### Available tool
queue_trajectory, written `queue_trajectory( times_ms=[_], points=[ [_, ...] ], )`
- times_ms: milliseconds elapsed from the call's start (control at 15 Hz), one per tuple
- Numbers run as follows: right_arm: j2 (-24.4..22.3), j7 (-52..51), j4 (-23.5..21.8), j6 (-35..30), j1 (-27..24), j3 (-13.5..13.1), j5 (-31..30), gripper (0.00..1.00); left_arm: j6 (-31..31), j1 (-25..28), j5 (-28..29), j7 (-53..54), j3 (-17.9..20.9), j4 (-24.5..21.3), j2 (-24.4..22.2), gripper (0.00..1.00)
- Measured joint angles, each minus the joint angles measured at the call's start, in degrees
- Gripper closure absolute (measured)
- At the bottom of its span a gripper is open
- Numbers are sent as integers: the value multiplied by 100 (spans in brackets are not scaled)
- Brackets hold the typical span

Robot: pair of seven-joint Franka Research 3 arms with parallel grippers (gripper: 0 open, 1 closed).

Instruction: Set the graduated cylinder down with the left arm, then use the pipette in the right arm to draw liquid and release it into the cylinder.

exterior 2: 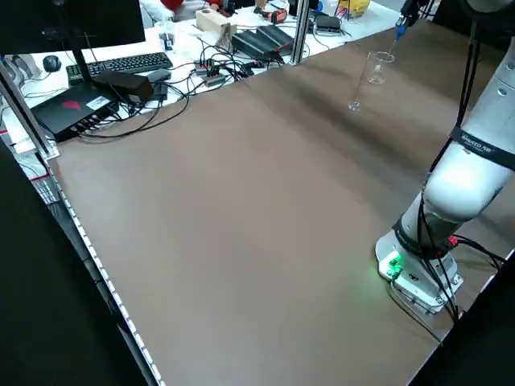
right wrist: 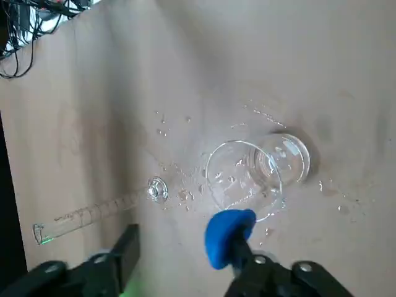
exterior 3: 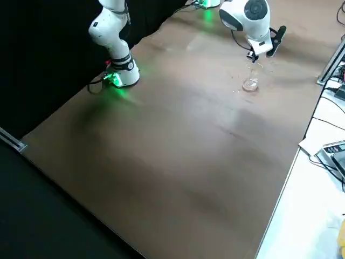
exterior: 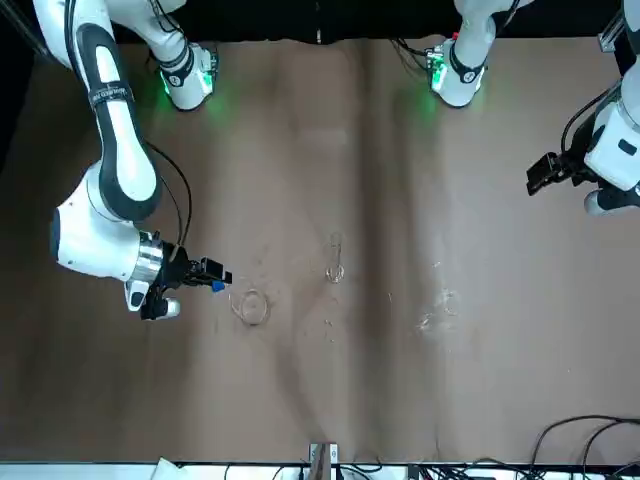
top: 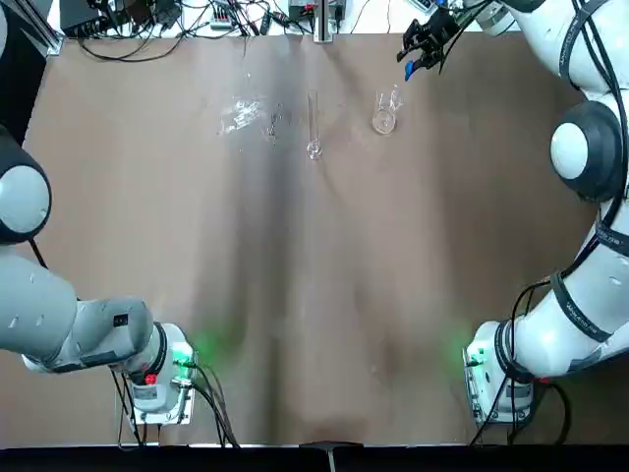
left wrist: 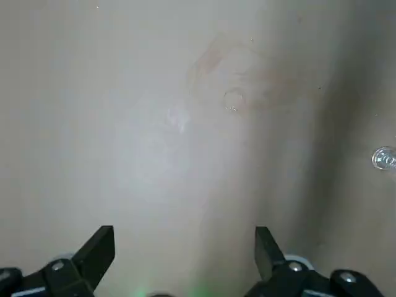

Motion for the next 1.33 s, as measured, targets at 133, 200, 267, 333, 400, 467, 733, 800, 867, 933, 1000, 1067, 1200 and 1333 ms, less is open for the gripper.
queue_trajectory(
  times_ms=[133, 200, 267, 333, 400, 467, 733, 800, 867, 933, 1000, 1067, 1200, 1333],
  points=[
    [1, -7, 15, 6, -9, -3, 0, 17, 0, 0, 0, 0, 0, 0, 0, 0],
    [2, -18, 18, 12, -15, -5, 0, 7, 0, 0, 0, 0, 0, 0, 0, 0],
    [2, -31, 29, 19, -20, -8, 0, 2, 0, 0, 0, 0, 0, 0, 0, 0],
    [1, -37, 44, 20, -25, -11, 0, 2, 0, 1, 0, 0, 0, 0, 0, 0],
    [1, -41, 60, 20, -28, -15, 0, 2, 0, 1, 0, 0, 0, 0, 0, 0],
    [2, -42, 75, 20, -30, -17, -2, 2, 0, 1, 0, 0, 0, 0, 0, 0],
    [2, -64, 189, 20, -58, -46, -69, 1, 0, 1, 0, 0, 0, 0, 0, 0],
    [1, -65, 233, 17, -82, -49, -147, 1, 0, 1, 0, 0, 0, 0, 0, 0],
    [2, -65, 294, -12, -145, -52, -357, 1, 0, 1, 0, 0, 0, 0, 0, 0],
    [-1, -68, 322, -109, -187, -53, -473, 1, 0, 1, 0, 0, 0, 0, 0, 0],
    [-7, -73, 366, -275, -231, -56, -628, 1, 0, 1, 0, 0, 0, 0, 0, 0],
    [-24, -77, 436, -449, -275, -57, -806, 1, 0, 1, 0, 0, 0, 0, 0, 0],
    [-154, -78, 594, -884, -382, -61, -1406, 1, 0, 1, 0, 0, 0, 0, 0, 0],
    [-444, -75, 676, -1363, -444, -61, -2186, 1, 0, 2, 0, 0, 0, 0, 0, 0]
  ],
)
